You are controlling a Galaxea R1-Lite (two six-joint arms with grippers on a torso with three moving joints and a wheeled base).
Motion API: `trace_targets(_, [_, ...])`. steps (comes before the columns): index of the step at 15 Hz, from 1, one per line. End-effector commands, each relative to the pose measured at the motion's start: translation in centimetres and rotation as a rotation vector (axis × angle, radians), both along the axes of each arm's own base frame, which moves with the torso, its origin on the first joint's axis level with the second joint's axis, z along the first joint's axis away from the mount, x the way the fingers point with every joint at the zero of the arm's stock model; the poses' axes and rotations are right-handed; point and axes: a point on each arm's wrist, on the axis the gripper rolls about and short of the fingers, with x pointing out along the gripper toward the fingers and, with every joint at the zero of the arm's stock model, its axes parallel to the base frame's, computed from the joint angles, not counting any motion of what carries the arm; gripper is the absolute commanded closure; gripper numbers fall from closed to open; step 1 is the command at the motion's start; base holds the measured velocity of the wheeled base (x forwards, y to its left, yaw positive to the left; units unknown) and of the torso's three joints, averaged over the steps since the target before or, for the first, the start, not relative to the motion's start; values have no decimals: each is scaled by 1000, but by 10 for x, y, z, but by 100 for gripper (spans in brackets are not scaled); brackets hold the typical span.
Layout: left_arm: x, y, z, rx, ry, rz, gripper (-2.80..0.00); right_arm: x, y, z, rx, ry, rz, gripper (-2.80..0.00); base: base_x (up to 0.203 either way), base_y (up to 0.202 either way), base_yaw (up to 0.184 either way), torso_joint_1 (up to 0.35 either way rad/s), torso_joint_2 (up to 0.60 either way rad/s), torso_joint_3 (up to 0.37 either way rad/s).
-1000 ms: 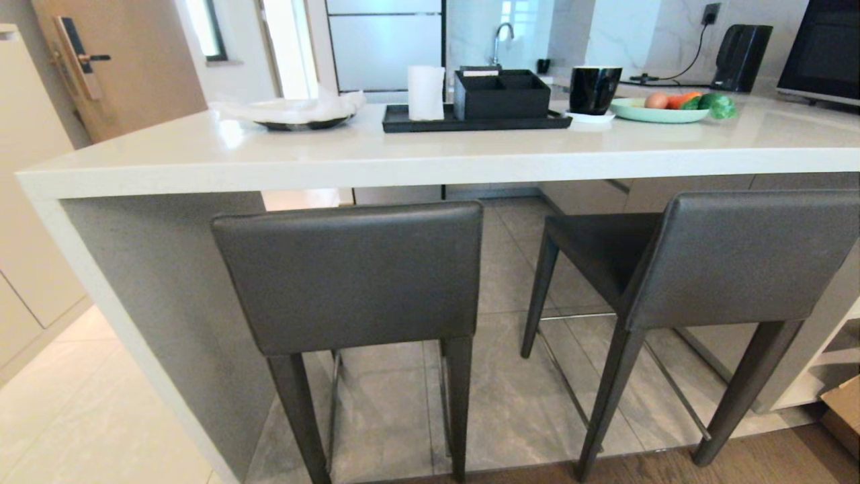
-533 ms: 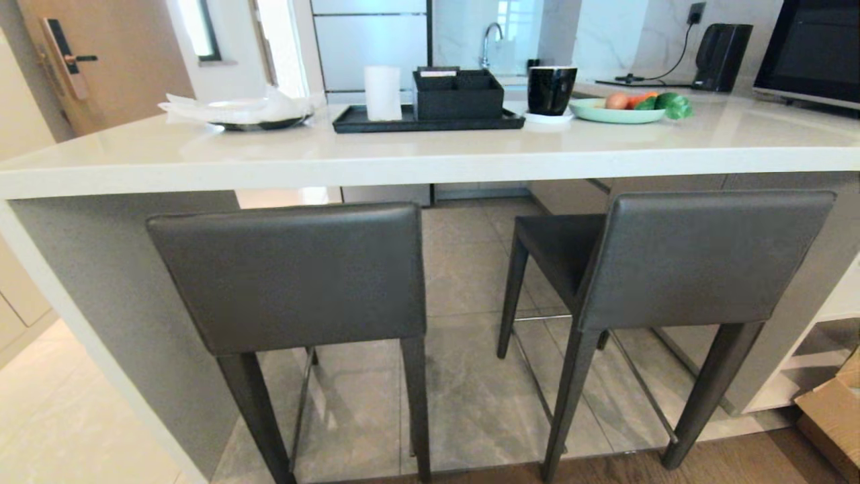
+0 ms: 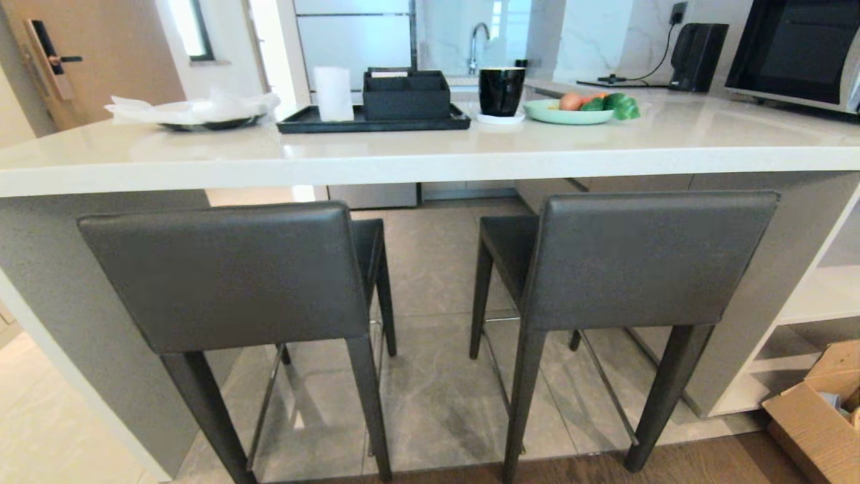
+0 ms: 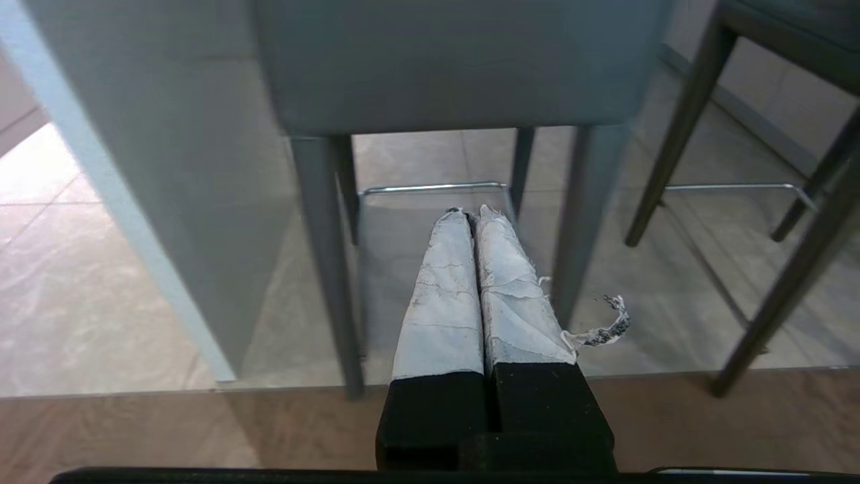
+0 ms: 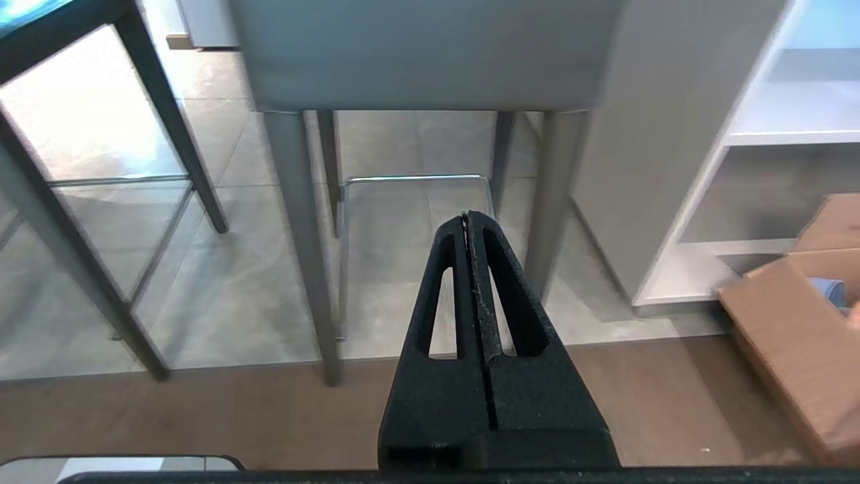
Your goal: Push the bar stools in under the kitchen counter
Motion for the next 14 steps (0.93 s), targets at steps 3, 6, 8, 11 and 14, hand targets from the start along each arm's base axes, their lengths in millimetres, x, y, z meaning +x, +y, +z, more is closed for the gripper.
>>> trace_targets(3, [0,0,0,0,1,0,0,0,0,0,5,1,1,0,0,-194,-2,4,2,1])
trace_targets(6, [0,0,0,-12,1,0,0,0,0,0,7,1,1,0,0,-183,1,41,-136,-107])
trace_targets(8, [0,0,0,-12,3,0,0,0,0,-1,5,2,1,0,0,-49,3,31,-187,-265])
trace_targets(11, [0,0,0,-12,1,0,0,0,0,0,7,1,1,0,0,0,0,170,-496,-294])
trace_targets(14, [0,0,0,-12,3,0,0,0,0,0,6,1,1,0,0,0,0,182,-502,-289])
